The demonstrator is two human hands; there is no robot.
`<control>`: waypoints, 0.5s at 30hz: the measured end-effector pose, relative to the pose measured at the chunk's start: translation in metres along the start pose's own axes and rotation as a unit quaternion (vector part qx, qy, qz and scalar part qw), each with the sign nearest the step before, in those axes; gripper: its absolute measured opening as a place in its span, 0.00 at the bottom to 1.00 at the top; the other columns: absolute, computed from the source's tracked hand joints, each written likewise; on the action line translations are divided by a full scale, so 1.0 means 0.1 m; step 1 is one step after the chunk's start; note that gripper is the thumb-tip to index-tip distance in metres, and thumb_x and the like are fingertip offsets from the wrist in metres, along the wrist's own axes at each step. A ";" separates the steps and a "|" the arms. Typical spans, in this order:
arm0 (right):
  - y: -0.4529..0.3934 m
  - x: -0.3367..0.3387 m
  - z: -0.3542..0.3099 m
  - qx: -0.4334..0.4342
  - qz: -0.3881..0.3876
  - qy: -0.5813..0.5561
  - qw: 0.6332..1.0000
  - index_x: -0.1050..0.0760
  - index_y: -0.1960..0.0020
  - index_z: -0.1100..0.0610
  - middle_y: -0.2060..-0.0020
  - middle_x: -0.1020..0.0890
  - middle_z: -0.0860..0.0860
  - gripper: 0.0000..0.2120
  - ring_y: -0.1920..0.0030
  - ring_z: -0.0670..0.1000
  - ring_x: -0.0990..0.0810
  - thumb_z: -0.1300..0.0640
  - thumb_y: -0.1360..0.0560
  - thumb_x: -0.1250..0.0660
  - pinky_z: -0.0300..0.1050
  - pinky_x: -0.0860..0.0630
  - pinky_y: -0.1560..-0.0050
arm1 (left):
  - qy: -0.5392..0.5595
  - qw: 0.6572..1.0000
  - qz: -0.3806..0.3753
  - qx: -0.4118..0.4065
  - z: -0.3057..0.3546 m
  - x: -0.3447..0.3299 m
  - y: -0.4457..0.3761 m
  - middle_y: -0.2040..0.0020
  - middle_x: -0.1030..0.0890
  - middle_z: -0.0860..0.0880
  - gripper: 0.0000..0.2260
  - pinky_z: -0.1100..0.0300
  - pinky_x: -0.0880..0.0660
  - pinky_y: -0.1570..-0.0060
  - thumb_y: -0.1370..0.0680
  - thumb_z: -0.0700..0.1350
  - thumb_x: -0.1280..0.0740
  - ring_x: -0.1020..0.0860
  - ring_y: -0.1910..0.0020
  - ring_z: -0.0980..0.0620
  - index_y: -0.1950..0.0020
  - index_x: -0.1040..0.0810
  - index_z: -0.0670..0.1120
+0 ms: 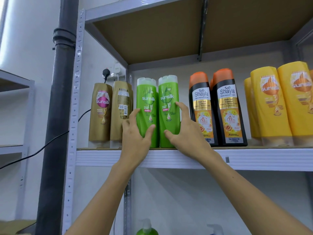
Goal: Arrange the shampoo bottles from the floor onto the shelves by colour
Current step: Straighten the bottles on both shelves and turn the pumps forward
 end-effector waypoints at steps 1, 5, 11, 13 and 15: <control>-0.01 -0.01 0.01 0.000 -0.003 -0.001 1.000 0.51 0.22 0.42 0.64 0.19 0.51 0.42 0.67 0.50 0.20 0.55 0.26 0.28 0.52 0.19 0.59 | -0.006 1.000 -0.002 -0.001 0.00 -0.01 0.00 0.40 0.30 0.45 0.29 0.62 0.36 0.42 0.23 0.46 0.28 0.31 0.45 0.53 0.25 0.36 0.51; -0.02 -0.01 0.05 -0.011 -0.016 -0.010 1.000 0.51 0.22 0.42 0.71 0.25 0.49 0.41 0.73 0.46 0.26 0.57 0.24 0.29 0.37 0.29 0.71 | 0.012 0.999 -0.009 0.035 -0.10 -0.04 -0.06 0.38 0.25 0.44 0.28 0.51 0.29 0.36 0.22 0.42 0.30 0.26 0.42 0.49 0.26 0.37 0.52; -0.03 -0.01 0.06 -0.004 -0.012 0.015 1.000 0.52 0.22 0.42 0.65 0.21 0.49 0.43 0.67 0.45 0.22 0.53 0.26 0.27 0.39 0.25 0.62 | -0.005 0.999 -0.022 0.025 -0.09 -0.04 -0.03 0.35 0.26 0.44 0.29 0.52 0.32 0.32 0.22 0.47 0.29 0.28 0.35 0.47 0.25 0.37 0.47; -0.04 -0.03 0.08 -0.006 -0.009 0.024 1.000 0.54 0.23 0.40 0.51 0.19 0.52 0.46 0.54 0.53 0.19 0.50 0.27 0.25 0.50 0.22 0.49 | -0.026 1.000 -0.013 0.010 -0.05 -0.01 -0.01 0.36 0.30 0.44 0.30 0.60 0.35 0.36 0.24 0.47 0.27 0.29 0.37 0.48 0.25 0.36 0.46; -0.05 -0.04 0.09 -0.011 -0.009 0.026 1.000 0.55 0.22 0.40 0.48 0.20 0.53 0.47 0.51 0.54 0.20 0.49 0.28 0.24 0.52 0.22 0.46 | -0.028 1.000 -0.007 0.012 -0.04 0.01 0.00 0.38 0.32 0.44 0.30 0.61 0.35 0.38 0.24 0.47 0.26 0.30 0.40 0.49 0.26 0.35 0.47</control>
Point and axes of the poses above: each hand's wrist, its own y-axis away from the middle knuckle, its own x-axis out of the back of the hand, z = x × y, the point moved 6 cm from there along -y, towards the middle knuckle
